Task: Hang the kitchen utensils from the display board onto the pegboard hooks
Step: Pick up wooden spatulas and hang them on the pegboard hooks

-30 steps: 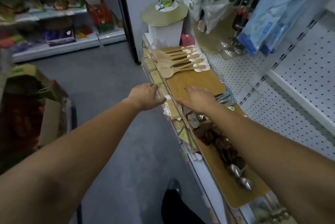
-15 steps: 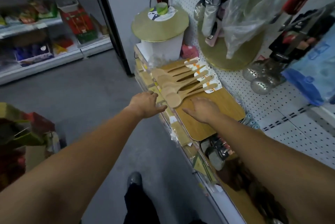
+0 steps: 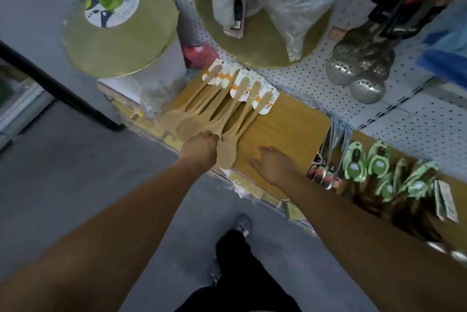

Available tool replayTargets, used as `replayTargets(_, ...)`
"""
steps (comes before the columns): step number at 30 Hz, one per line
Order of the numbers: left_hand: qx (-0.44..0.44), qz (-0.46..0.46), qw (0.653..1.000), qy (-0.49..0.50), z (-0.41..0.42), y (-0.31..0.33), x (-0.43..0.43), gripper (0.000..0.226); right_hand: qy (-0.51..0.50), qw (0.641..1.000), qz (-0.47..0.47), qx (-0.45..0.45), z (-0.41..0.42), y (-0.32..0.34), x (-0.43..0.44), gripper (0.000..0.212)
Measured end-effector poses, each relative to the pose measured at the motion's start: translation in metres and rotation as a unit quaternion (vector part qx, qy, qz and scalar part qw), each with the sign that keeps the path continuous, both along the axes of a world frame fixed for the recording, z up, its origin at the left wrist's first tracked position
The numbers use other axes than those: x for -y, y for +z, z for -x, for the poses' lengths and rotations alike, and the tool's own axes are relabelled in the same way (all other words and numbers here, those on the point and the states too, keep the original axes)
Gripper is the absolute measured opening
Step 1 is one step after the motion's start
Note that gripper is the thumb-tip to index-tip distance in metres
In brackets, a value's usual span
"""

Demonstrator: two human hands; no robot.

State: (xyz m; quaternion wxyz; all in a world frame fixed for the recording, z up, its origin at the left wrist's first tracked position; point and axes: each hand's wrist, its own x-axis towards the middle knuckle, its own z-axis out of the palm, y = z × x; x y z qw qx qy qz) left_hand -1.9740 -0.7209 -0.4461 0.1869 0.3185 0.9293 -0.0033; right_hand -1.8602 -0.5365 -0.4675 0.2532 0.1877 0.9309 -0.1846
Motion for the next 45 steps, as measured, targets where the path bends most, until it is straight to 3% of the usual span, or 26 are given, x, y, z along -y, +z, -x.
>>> replayTargets(7,0.008,-0.015,1.000,0.006,0.062,-0.043,-0.022,0.033,-0.111,0.993,0.038,0.016,0.054,-0.036,0.009,0.055)
replayTargets(16,0.014,0.032,0.996,-0.084,0.125,-0.110,-0.066,0.054,-0.271,0.962,0.041,-0.005,0.112,-0.096,0.004,0.046)
replayTargets(19,0.042,0.013,0.997,-0.056,0.132,-0.131,-0.077,0.066,-0.380,0.921,0.077,-0.031,0.136,-0.117,0.002,0.043)
replayTargets(22,0.081,-0.049,0.995,-0.021,0.134,-0.140,-0.073,0.055,-0.439,0.892,0.095,-0.046,0.157,-0.130,0.003,0.049)
replayTargets(26,0.156,-0.133,0.976,0.070,0.136,-0.147,-0.068,0.056,-0.506,0.848,0.150,-0.057,0.169,-0.153,0.003,0.032)
replayTargets(30,0.208,-0.142,0.960,0.119,0.142,-0.144,-0.067,0.031,-0.590,0.764,0.254,-0.060,0.163,-0.160,0.005,0.036)
replayTargets(32,0.207,-0.142,0.958,0.141,0.142,-0.139,-0.063,0.023,-0.619,0.717,0.314,-0.068,0.152,-0.150,0.006,0.035)
replayTargets(35,0.225,-0.161,0.947,0.163,0.145,-0.132,-0.057,0.021,-0.631,0.682,0.364,-0.065,0.131,-0.124,0.011,0.023)
replayTargets(40,0.251,-0.190,0.933,0.176,0.143,-0.111,-0.050,0.027,-0.656,0.628,0.410,-0.088,0.111,-0.072,0.019,0.050)
replayTargets(45,0.272,-0.188,0.927,0.177,0.140,-0.080,-0.026,0.039,-0.667,0.570,0.456,-0.148,0.084,-0.035,0.035,0.049)
